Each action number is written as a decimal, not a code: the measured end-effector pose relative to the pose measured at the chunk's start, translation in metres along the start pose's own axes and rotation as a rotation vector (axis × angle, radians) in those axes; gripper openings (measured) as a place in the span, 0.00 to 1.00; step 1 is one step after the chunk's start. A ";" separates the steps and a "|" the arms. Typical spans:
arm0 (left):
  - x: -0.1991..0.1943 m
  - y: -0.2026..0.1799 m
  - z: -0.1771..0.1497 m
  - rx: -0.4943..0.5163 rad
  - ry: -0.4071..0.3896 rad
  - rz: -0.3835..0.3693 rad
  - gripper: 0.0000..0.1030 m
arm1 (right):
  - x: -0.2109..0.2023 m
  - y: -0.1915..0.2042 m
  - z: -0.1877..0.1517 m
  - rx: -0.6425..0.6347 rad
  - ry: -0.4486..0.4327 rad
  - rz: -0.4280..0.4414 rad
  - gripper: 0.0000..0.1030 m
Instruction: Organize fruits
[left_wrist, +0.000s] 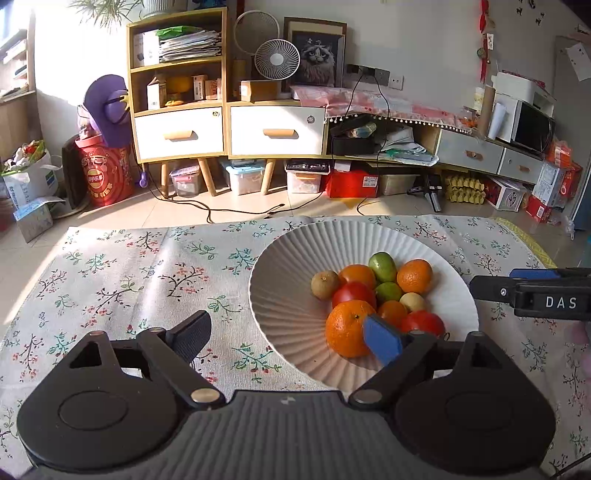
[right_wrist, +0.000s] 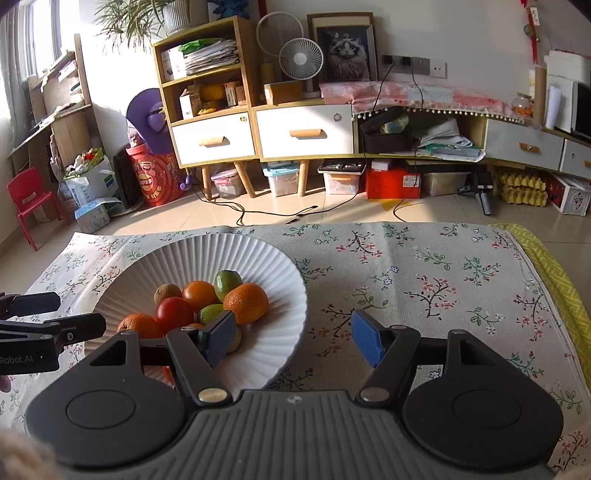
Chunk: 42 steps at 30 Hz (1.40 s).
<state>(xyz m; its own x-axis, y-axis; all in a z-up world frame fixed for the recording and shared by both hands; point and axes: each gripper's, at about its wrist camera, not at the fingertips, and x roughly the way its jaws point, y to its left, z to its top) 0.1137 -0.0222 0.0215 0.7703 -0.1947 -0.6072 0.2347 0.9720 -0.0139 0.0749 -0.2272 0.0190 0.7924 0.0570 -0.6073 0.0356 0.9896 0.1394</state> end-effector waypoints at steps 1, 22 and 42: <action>-0.003 -0.001 -0.003 0.002 0.005 0.005 0.89 | -0.003 0.000 -0.001 0.005 0.005 0.002 0.69; -0.058 -0.003 -0.044 -0.101 0.179 0.070 0.96 | -0.050 0.030 -0.043 -0.005 0.115 -0.124 0.93; -0.058 -0.012 -0.056 -0.081 0.181 0.145 0.96 | -0.043 0.046 -0.058 -0.080 0.157 -0.156 0.99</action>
<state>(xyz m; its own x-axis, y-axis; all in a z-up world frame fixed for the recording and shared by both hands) 0.0330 -0.0151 0.0122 0.6722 -0.0325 -0.7396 0.0751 0.9969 0.0245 0.0072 -0.1769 0.0057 0.6764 -0.0842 -0.7317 0.0971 0.9950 -0.0247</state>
